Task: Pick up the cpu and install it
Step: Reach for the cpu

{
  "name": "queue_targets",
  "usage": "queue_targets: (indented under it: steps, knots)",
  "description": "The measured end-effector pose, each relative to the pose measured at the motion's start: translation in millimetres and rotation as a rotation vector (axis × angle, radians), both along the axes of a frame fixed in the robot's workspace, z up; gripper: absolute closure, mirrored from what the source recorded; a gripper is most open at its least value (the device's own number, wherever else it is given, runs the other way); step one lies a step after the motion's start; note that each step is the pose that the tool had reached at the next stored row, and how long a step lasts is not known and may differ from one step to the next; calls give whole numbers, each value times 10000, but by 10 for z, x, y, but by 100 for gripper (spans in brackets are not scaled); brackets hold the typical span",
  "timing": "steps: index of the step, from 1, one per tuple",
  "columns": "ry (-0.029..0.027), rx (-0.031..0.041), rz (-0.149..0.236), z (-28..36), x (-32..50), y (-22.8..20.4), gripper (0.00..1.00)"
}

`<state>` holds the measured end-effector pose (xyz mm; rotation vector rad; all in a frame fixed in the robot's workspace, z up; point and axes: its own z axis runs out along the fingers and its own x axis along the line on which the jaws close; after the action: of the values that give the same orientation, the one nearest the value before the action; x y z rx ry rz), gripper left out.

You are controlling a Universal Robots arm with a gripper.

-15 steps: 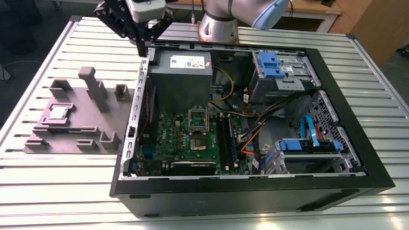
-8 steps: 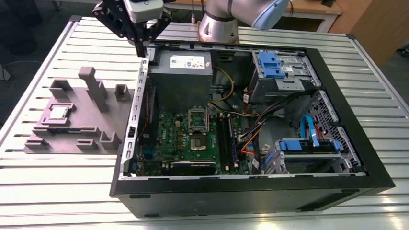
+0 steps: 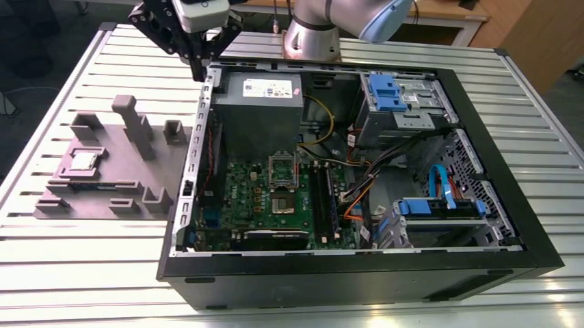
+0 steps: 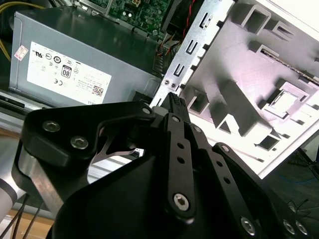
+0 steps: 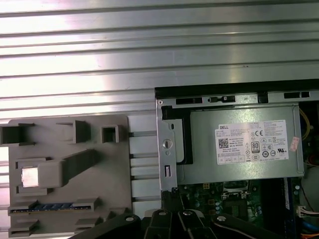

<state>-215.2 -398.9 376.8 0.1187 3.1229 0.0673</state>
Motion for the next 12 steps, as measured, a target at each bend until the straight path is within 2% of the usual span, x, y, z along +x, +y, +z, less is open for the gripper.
queue_targets:
  steps: [12]
  knots:
    - [1,-1,0,-6,-69,0,90]
